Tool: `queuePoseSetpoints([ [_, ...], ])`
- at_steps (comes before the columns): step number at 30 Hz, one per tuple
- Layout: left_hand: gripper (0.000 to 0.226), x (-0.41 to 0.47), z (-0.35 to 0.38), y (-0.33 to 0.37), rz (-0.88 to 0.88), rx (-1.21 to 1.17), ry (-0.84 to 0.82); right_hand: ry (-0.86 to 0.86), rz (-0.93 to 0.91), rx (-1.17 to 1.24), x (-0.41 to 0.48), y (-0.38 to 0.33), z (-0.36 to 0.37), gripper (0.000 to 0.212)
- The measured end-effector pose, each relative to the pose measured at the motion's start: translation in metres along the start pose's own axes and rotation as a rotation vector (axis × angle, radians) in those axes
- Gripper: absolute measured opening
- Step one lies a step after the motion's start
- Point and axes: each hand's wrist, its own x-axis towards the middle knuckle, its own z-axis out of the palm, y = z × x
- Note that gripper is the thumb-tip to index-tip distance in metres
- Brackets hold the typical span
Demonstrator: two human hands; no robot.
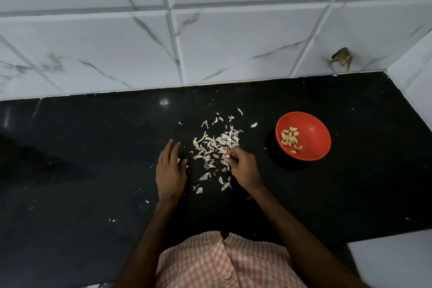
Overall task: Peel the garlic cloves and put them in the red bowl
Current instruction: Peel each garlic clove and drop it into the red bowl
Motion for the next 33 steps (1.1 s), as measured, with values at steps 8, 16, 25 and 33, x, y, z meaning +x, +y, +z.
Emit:
queuePoseSetpoints([
  [8, 0.078, 0.002, 0.038, -0.004, 0.131, 0.247, -0.299, 0.168, 0.089, 0.137, 0.01, -0.004, -0.012, 0.017],
  [16, 0.044, 0.015, 0.042, 0.021, 0.168, -0.09, -0.155, 0.121, 0.143, 0.093, 0.037, 0.006, -0.032, 0.007],
  [25, 0.029, 0.036, 0.034, 0.028, 0.035, -0.295, -0.022, -0.22, 0.013, -0.174, 0.05, 0.007, -0.009, 0.022],
  [33, 0.021, 0.092, 0.033, 0.038, 0.174, -0.061, -0.323, 0.209, 0.163, 0.032, 0.089, 0.014, -0.039, 0.014],
])
